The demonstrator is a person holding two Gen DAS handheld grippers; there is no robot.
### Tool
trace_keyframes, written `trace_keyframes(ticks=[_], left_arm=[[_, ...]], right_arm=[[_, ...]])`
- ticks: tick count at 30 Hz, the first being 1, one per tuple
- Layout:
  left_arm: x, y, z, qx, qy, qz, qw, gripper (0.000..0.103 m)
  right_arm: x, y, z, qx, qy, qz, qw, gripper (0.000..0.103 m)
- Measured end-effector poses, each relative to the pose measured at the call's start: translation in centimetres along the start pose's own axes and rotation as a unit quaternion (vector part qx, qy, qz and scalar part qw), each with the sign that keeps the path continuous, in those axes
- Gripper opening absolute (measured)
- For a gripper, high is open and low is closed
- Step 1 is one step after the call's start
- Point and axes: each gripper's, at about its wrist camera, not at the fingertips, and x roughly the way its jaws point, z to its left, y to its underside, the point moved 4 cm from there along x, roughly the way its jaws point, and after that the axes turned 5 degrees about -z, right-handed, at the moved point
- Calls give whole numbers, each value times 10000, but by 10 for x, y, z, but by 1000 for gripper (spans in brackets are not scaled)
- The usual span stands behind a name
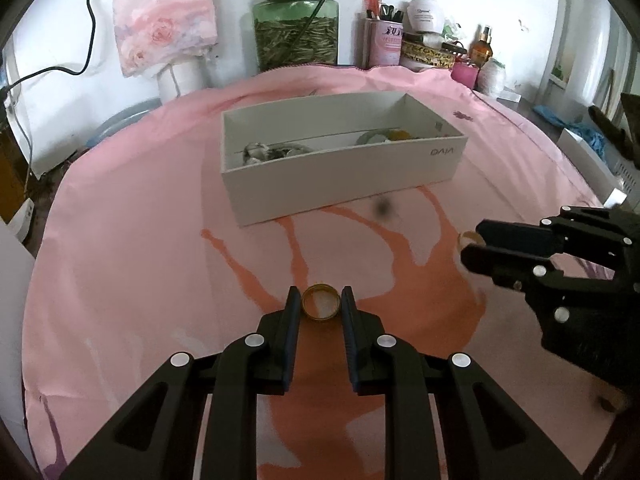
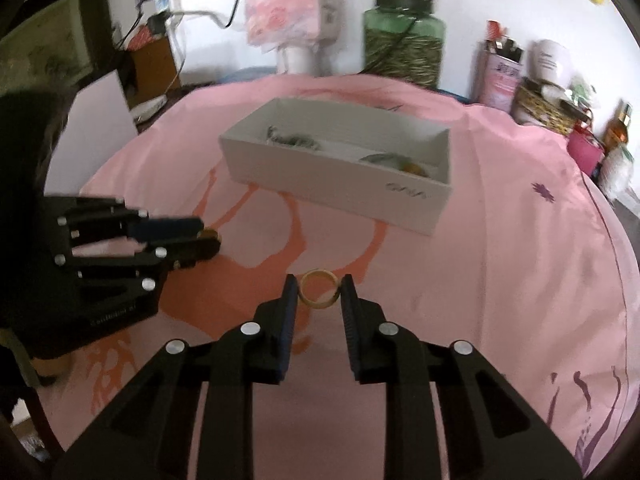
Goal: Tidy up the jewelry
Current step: 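Grasp the yellow ring with the right tool while the left tool holds the gold ring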
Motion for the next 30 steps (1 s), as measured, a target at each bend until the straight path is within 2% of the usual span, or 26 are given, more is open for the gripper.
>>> trace_keyframes(ticks=[9,13,21,24,30], left_arm=[[7,-4,-4,27,-125,-51,9999,22],[8,-2,0,-77,-131,-36,9999,38],[5,-2,2,-151,-88,-101,9998,39],[5,-2,0,-133,-102,-116,9998,39],[5,-2,-3,-36,-139,-127,9998,39]], right_arm=[[11,2,-9,98,45,178,9998,21],[14,5,-7,26,88,255,9996,22],[3,2,-9,103,-13,117,9999,25],[1,0,-9,93,16,72,9999,33],[7,4,-8,77,29,190,9998,34]])
